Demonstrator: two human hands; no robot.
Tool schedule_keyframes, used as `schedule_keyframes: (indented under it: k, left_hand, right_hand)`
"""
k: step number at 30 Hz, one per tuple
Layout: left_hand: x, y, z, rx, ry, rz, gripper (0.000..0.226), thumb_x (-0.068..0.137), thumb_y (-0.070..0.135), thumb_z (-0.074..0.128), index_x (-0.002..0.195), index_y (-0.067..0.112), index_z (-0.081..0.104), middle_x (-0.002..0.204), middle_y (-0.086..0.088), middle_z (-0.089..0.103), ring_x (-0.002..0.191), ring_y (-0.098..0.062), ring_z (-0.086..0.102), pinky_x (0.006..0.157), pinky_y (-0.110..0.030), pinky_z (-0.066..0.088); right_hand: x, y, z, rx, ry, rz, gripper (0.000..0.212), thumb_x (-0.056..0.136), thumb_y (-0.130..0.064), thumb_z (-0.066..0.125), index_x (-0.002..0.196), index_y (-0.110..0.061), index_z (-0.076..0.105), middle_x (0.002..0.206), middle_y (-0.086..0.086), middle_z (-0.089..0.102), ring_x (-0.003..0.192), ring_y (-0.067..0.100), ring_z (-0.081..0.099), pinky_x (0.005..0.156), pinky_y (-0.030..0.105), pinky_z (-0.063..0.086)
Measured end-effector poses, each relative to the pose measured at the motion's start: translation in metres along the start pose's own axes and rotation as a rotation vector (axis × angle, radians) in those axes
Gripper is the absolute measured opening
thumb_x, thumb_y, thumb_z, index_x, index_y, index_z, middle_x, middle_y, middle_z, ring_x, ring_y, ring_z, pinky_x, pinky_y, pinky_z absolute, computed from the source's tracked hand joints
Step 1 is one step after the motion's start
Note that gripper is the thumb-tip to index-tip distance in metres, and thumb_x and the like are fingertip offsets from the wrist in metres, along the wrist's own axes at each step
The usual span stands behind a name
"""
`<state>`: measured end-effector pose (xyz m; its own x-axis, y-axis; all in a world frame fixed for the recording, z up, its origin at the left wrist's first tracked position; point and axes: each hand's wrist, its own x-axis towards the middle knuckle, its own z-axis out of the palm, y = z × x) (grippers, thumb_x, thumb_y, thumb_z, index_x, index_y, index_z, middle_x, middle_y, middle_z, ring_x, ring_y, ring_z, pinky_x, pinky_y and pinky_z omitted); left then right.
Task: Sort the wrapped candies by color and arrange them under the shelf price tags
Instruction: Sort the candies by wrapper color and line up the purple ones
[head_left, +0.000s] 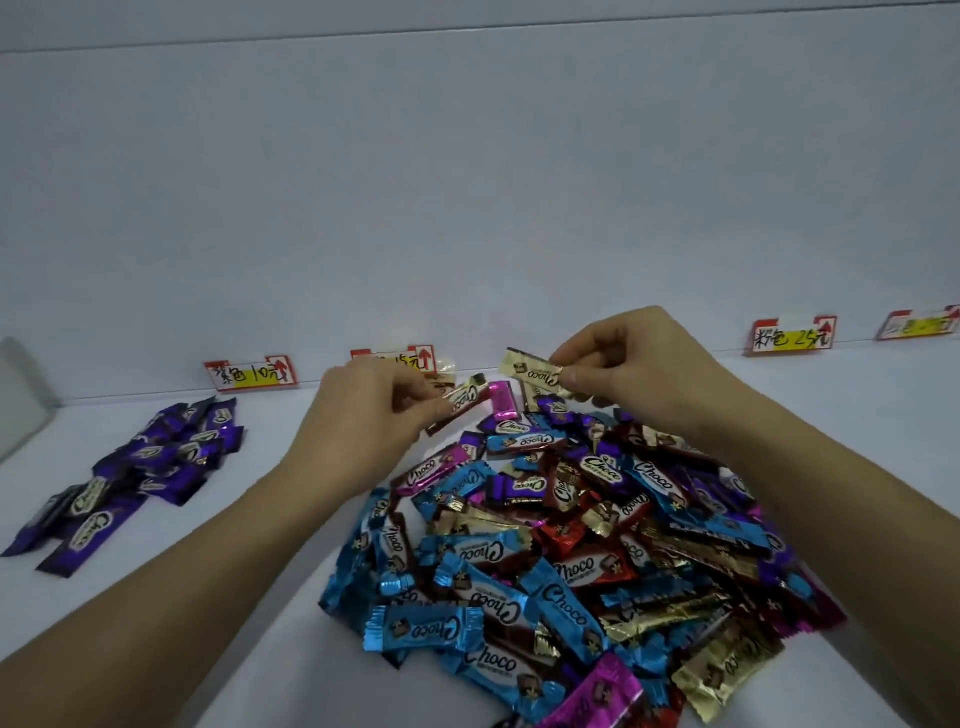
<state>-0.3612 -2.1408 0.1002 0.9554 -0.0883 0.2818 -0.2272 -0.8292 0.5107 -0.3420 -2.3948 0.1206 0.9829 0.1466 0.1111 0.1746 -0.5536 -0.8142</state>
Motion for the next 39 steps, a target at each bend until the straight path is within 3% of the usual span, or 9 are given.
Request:
schedule_keyframes:
  k: [3, 7, 14, 21, 25, 28, 31, 35, 39]
  left_hand:
    - [-0.01, -0.031, -0.02, 0.034, 0.026, -0.071, 0.011, 0.093, 0.026, 0.069, 0.099, 0.022, 0.077, 0.068, 0.017, 0.065, 0.062, 0.003, 0.062, 0.058, -0.012, 0.037]
    - [0.002, -0.066, -0.028, 0.029, 0.074, -0.177, 0.014, 0.095, 0.018, 0.066, 0.102, 0.016, 0.078, 0.076, 0.01, 0.068, 0.073, 0.0, 0.059, 0.065, -0.026, 0.041]
    - [0.015, -0.078, -0.011, -0.01, 0.092, -0.259, 0.009, 0.094, 0.021, 0.069, 0.092, 0.019, 0.077, 0.073, 0.012, 0.065, 0.072, -0.002, 0.059, 0.052, -0.011, 0.033]
    - [0.009, -0.075, -0.005, 0.0, 0.129, -0.257, 0.018, 0.089, 0.038, 0.073, 0.083, 0.022, 0.072, 0.072, 0.005, 0.067, 0.07, -0.008, 0.061, 0.058, -0.026, 0.048]
    - [0.004, -0.072, -0.006, 0.001, 0.181, -0.252, 0.016, 0.089, 0.039, 0.073, 0.086, 0.024, 0.07, 0.074, 0.009, 0.066, 0.07, -0.005, 0.06, 0.054, -0.023, 0.042]
    - [-0.001, -0.068, -0.007, -0.006, 0.219, -0.189, 0.014, 0.089, 0.04, 0.073, 0.091, 0.026, 0.071, 0.078, 0.013, 0.065, 0.071, -0.004, 0.059, 0.055, -0.023, 0.041]
    - [-0.001, -0.06, -0.013, 0.061, 0.133, 0.026, 0.017, 0.089, 0.041, 0.071, 0.1, 0.028, 0.072, 0.083, 0.017, 0.064, 0.071, 0.0, 0.057, 0.058, -0.019, 0.039]
    - [-0.002, -0.043, -0.016, 0.137, -0.089, 0.248, 0.027, 0.089, 0.043, 0.068, 0.11, 0.027, 0.071, 0.089, 0.019, 0.062, 0.079, 0.0, 0.057, 0.066, -0.015, 0.043]
    - [-0.008, -0.018, -0.011, 0.129, -0.2, 0.318, 0.022, 0.089, 0.045, 0.065, 0.107, 0.033, 0.07, 0.089, 0.022, 0.06, 0.077, -0.002, 0.059, 0.064, -0.018, 0.045]
  right_hand:
    - [0.009, -0.014, 0.016, -0.074, -0.044, -0.018, 0.009, 0.089, -0.016, 0.075, 0.094, -0.023, 0.078, 0.075, -0.005, 0.076, 0.073, 0.006, 0.071, 0.07, 0.022, 0.055]
    - [0.032, -0.032, 0.047, -0.234, -0.05, -0.018, 0.013, 0.089, -0.012, 0.072, 0.096, -0.021, 0.079, 0.083, -0.006, 0.073, 0.076, 0.004, 0.066, 0.06, 0.013, 0.044]
    - [0.073, -0.044, 0.104, -0.23, -0.038, 0.071, 0.01, 0.088, -0.008, 0.073, 0.095, -0.012, 0.079, 0.093, 0.008, 0.076, 0.089, 0.019, 0.071, 0.077, 0.025, 0.056]
    - [0.082, -0.037, 0.124, -0.301, -0.025, 0.052, 0.026, 0.082, -0.035, 0.082, 0.082, -0.01, 0.076, 0.082, 0.006, 0.075, 0.081, 0.018, 0.071, 0.076, 0.033, 0.06]
    - [0.077, -0.04, 0.101, -0.307, -0.063, 0.041, 0.023, 0.088, -0.033, 0.076, 0.086, -0.011, 0.073, 0.079, 0.004, 0.075, 0.075, 0.017, 0.073, 0.074, 0.033, 0.062]
    - [0.063, -0.041, 0.068, -0.339, -0.106, -0.045, 0.015, 0.094, -0.03, 0.07, 0.093, -0.015, 0.071, 0.075, -0.004, 0.073, 0.063, 0.007, 0.07, 0.06, 0.021, 0.053]
    - [0.042, -0.037, 0.04, -0.472, -0.146, -0.204, 0.013, 0.095, -0.032, 0.066, 0.1, -0.022, 0.071, 0.085, -0.018, 0.064, 0.077, -0.002, 0.063, 0.068, 0.019, 0.048]
    - [0.007, -0.017, 0.018, -0.452, -0.207, -0.345, 0.013, 0.095, -0.034, 0.065, 0.106, -0.029, 0.069, 0.094, -0.017, 0.067, 0.088, 0.0, 0.063, 0.073, 0.015, 0.048]
    - [-0.015, 0.004, 0.001, -0.437, -0.229, -0.397, 0.015, 0.098, -0.027, 0.061, 0.109, -0.03, 0.07, 0.102, -0.02, 0.068, 0.097, 0.0, 0.061, 0.077, 0.031, 0.056]
